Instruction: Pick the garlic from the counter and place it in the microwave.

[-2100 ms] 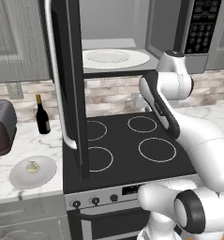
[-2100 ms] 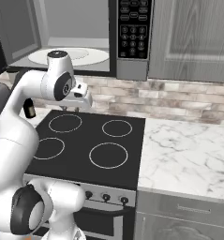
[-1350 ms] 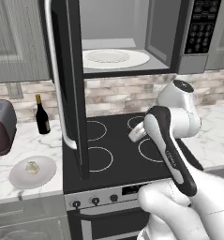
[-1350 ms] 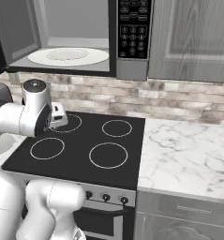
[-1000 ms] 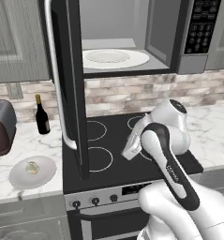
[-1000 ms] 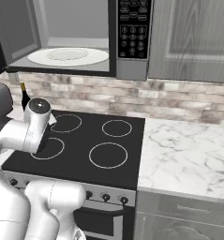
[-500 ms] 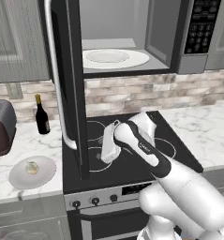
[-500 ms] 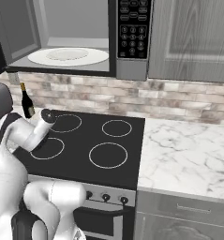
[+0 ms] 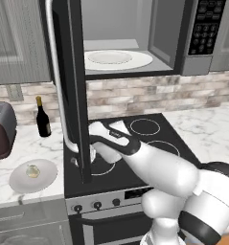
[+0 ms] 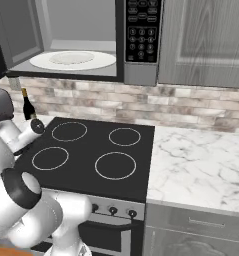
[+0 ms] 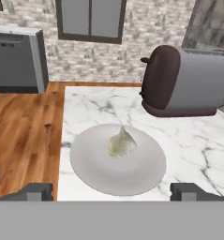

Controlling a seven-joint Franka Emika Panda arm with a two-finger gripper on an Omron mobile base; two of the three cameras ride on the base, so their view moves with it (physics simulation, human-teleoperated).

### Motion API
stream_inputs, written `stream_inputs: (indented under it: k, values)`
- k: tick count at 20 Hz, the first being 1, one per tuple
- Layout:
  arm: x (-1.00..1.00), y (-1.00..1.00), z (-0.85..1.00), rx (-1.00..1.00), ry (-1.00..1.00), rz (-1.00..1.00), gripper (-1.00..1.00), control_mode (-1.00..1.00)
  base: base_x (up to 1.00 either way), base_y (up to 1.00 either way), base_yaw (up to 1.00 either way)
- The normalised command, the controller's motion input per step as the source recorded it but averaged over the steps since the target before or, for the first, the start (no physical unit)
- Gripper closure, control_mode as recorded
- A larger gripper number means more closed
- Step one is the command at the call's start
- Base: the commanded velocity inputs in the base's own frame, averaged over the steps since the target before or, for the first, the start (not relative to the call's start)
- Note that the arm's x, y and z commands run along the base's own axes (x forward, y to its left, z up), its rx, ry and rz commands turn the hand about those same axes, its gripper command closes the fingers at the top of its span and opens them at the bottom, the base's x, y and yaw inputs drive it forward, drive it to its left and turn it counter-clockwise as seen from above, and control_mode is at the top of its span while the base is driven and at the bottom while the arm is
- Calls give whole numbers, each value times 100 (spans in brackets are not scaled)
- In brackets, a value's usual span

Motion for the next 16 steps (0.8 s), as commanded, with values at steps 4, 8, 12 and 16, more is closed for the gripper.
stream_inputs:
  k: [4,8,12,16]
  values:
    - [1,77,-28,0,0,2,-100,-100,0,0,0]
    - [0,73,-34,0,0,4,-100,-100,0,0,0]
    - [0,57,-19,0,-1,5,-100,-100,0,0,0]
    - [5,19,-19,0,-4,5,-100,-100,0,0,0]
